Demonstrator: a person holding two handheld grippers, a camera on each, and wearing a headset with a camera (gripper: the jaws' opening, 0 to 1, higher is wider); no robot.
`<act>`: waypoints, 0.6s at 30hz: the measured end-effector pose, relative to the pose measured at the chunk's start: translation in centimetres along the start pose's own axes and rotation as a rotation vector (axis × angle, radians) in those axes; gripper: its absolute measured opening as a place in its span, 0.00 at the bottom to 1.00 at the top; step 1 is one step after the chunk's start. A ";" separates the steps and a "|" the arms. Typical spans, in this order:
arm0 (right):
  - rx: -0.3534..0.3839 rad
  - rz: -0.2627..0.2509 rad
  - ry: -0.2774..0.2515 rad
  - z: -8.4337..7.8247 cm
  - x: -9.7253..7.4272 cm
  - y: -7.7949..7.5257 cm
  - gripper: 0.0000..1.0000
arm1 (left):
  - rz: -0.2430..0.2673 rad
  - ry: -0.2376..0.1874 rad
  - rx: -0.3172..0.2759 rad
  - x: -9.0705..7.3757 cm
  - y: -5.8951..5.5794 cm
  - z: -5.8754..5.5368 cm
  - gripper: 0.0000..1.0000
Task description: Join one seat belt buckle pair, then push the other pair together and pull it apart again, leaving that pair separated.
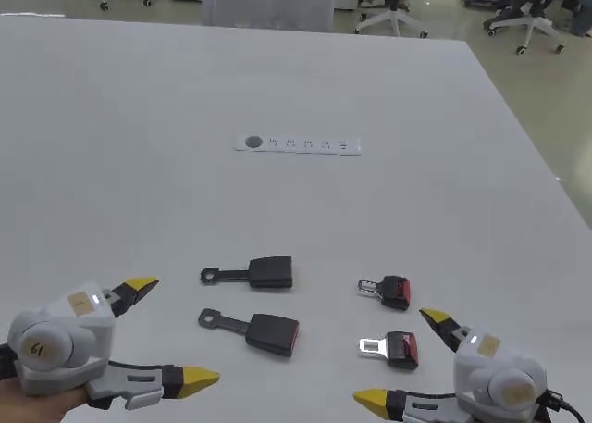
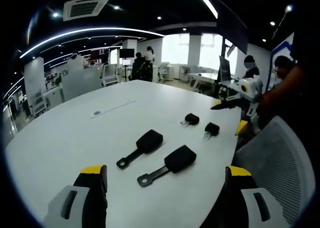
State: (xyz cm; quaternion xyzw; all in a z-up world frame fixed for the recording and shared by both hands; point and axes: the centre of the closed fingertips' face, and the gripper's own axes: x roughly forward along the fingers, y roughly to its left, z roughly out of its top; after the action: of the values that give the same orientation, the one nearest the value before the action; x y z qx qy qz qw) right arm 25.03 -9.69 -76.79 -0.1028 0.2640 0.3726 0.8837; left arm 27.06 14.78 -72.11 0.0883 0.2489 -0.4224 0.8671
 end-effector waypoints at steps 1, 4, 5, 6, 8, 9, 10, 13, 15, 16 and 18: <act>0.001 0.001 0.001 0.0 0.0 0.0 0.99 | -0.001 0.000 0.001 0.0 0.0 0.0 1.00; 0.000 0.002 0.001 0.0 0.0 -0.1 0.99 | 0.000 0.001 0.000 0.1 0.1 0.0 1.00; -0.001 0.001 0.002 0.0 0.0 -0.1 0.99 | 0.000 0.000 -0.001 0.1 0.2 0.0 1.00; -0.001 0.000 0.001 0.1 0.0 -0.2 0.99 | -0.001 -0.003 -0.002 0.2 0.2 0.1 1.00; 0.002 0.001 -0.001 0.1 0.0 -0.2 0.99 | -0.001 -0.001 -0.002 0.2 0.1 0.1 1.00; 0.000 0.002 0.000 0.1 0.0 -0.2 0.99 | -0.001 -0.001 -0.001 0.3 0.2 0.0 1.00; 0.000 0.002 0.001 0.1 0.0 -0.2 0.99 | -0.002 0.000 0.000 0.3 0.2 0.0 1.00; 0.005 0.006 0.000 0.1 0.1 -0.2 0.99 | -0.002 0.000 -0.003 0.4 0.1 0.0 1.00; 0.005 0.006 0.000 0.1 0.1 -0.3 0.99 | -0.003 0.001 -0.002 0.4 0.2 0.0 1.00; 0.006 0.006 0.000 0.1 0.1 -0.3 0.99 | -0.003 0.001 -0.003 0.4 0.2 0.1 1.00; 0.006 0.006 -0.002 0.2 0.2 -0.4 0.99 | -0.002 0.002 -0.003 0.5 0.2 0.1 1.00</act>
State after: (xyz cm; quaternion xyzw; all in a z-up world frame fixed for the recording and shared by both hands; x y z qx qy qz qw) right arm 25.47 -9.78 -76.74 -0.0990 0.2648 0.3745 0.8831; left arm 27.50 14.59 -72.30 0.0872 0.2504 -0.4229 0.8665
